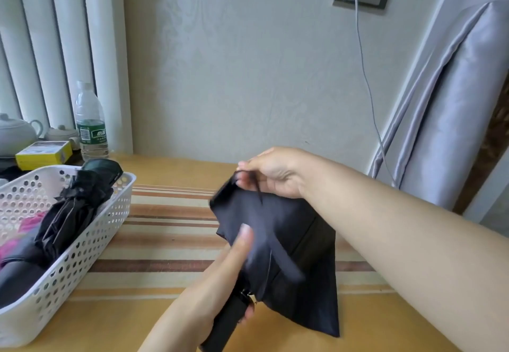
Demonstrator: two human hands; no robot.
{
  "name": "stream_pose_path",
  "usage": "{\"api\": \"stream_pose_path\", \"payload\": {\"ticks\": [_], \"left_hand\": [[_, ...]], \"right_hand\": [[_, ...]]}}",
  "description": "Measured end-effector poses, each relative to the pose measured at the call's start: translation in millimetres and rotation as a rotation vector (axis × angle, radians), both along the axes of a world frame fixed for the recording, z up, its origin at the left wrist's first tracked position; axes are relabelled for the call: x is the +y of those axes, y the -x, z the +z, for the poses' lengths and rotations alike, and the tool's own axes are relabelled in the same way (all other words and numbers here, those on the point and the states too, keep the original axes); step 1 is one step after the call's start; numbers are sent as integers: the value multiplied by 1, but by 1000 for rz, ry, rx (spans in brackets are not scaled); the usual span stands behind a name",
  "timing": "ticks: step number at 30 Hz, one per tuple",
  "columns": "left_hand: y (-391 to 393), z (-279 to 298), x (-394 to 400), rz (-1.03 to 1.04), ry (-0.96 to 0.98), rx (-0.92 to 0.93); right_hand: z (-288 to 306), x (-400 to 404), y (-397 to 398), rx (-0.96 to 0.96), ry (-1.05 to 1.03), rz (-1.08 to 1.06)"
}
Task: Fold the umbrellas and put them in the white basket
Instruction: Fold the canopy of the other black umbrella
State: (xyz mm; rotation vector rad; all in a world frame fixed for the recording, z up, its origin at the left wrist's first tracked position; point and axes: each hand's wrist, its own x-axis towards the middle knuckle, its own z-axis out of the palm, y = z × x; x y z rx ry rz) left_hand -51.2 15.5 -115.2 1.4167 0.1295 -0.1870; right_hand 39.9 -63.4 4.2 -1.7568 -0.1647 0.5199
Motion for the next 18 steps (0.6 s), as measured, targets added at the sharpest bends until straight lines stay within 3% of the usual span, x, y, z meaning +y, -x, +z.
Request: {"api": "stream_pose_path", "payload": {"ticks": [3,5,7,9,11,12,14,16,18], "left_hand": [[11,-6,-1,-1,-158,14],[8,-6,-2,27,-181,19],[7,-6,-2,40,-164,15],[7,-9,-5,88,-156,-1],[7,-11,-10,171,-217,-70],[6,-12,-12,197,-244,-106],[5,-15,-19,200,-327,-170],[9,-13,-26,183,-371,-211],[11,-12,-29,169,-365,-224]], "right_hand": [[10,-9,-1,-52,198,127],[20,-25,3,-190,224,135],[24,-51,17,-429,251,12],[13,-84,32,-583,594,-130],[-9,-106,52,-395,907,-73],[-22,-110,60,-230,916,-38],[-47,-108,62,-10,632,-108],[-64,-96,50,-4,254,-305],[-72,-83,36,-98,2,-493]]}}
